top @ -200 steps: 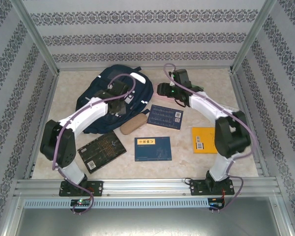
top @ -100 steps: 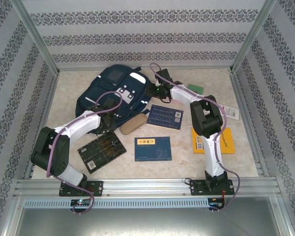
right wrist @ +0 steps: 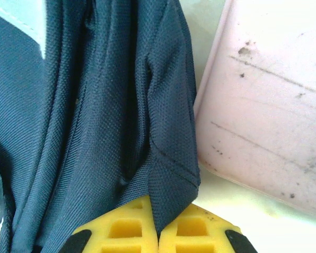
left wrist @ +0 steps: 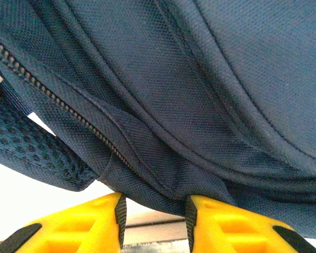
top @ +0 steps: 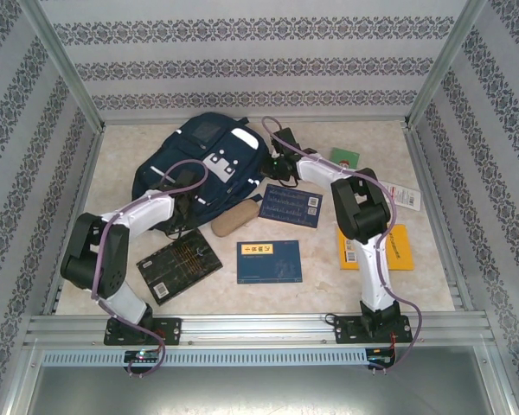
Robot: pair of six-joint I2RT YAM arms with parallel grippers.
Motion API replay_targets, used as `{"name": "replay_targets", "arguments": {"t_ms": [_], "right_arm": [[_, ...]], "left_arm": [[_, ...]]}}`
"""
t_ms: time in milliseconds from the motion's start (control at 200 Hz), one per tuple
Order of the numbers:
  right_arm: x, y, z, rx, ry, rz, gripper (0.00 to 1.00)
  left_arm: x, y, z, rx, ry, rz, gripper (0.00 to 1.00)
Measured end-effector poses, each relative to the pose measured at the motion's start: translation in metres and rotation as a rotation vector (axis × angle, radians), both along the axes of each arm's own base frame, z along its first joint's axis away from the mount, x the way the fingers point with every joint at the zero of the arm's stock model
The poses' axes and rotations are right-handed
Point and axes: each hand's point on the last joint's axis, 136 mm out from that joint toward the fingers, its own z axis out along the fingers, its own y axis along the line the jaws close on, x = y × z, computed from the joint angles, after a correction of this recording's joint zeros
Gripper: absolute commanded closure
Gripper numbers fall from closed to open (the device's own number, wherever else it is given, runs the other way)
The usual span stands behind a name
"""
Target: Pack the student bag
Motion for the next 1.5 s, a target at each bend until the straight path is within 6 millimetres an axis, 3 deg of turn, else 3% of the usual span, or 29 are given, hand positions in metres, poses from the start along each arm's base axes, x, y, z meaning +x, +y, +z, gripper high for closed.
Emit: {"name": "replay_targets", "arguments": {"t_ms": [355,624,1044,1089,1224,1349,1504], "right_arm": [[-0.027,-0.029,0.005,0.022,0.031,-0.048,1.0],[-0.044,-0.023,0.017,0.071,0.042,-0.081,1.0],[-0.049,-0.003,0.032,0.125,0.053,-0.111,1.0],[-0.046,-0.001,0.032,0.13,0.056,-0.116,0.94],[-0.037,0.008,0.026,0.141,0.076,-0.107,0.6],[-0.04,0.025,0.013,0.161,0.115,-0.079,0.47],[-0.049,0.043,0.014,0.182,0.122,-0.038,0.42]], "left_arm": [[0.047,0.014,0.001,0.032,-0.021,-0.002,0.61],[0.067,0.027,0.003,0.048,-0.031,-0.028,0.57],[0.109,0.036,0.012,0.056,-0.071,-0.07,0.52],[0.111,0.034,0.014,0.047,-0.08,-0.072,0.5],[0.11,0.024,0.019,-0.016,-0.11,-0.077,0.46],[0.094,0.007,0.029,-0.116,-0.149,-0.081,0.45],[0.074,-0.012,0.036,-0.218,-0.195,-0.084,0.4]]}}
